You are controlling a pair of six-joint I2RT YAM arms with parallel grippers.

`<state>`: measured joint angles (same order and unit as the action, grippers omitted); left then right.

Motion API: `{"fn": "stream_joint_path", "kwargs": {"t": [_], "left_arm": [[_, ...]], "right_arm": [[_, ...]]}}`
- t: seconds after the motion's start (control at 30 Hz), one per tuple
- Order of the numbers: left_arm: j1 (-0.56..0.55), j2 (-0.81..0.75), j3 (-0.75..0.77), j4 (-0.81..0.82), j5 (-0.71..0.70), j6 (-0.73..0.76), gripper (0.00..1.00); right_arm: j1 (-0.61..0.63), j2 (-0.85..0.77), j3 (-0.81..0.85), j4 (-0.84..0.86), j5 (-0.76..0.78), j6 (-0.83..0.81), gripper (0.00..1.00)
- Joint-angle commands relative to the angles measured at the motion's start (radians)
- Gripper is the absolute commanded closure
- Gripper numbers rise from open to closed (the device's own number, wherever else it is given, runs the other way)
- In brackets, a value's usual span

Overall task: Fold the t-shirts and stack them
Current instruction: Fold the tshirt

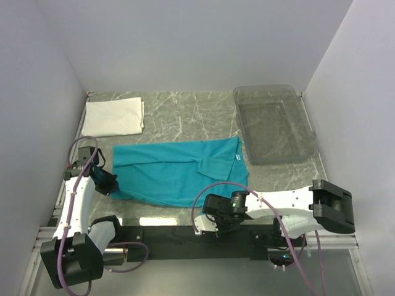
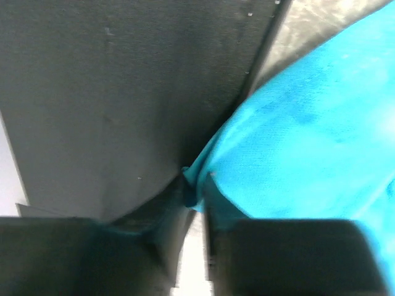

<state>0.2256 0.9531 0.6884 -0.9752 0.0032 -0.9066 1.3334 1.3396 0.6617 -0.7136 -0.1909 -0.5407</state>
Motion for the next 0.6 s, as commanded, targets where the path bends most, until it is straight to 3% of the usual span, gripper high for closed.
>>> {"fn": "stream_joint_path", "kwargs": {"t": [0.0, 0.03, 0.07, 0.3, 0.43, 0.57], "left_arm": [[-0.003, -0.019, -0.004, 0.018, 0.011, 0.014, 0.99], [-0.002, -0.019, -0.004, 0.017, 0.011, 0.017, 0.99], [-0.002, -0.017, -0.004, 0.017, 0.011, 0.015, 0.99], [-0.003, -0.005, 0.007, 0.013, 0.009, 0.02, 1.0], [-0.003, 0.007, 0.013, 0.013, 0.006, 0.02, 0.99], [-0.002, 0.032, 0.022, 0.026, 0.015, 0.02, 0.99]], "right_arm": [[0.007, 0.004, -0.014, 0.014, 0.01, 0.019, 0.83], [0.007, -0.002, -0.013, 0.011, 0.01, 0.018, 0.86], [0.007, -0.016, -0.01, 0.002, 0.008, 0.013, 0.95], [-0.083, -0.131, 0.071, -0.141, -0.085, -0.1, 1.0], [-0.334, -0.163, 0.173, -0.247, -0.214, -0.22, 1.0], [-0.457, -0.152, 0.231, -0.277, -0.242, -0.295, 1.0]]}}
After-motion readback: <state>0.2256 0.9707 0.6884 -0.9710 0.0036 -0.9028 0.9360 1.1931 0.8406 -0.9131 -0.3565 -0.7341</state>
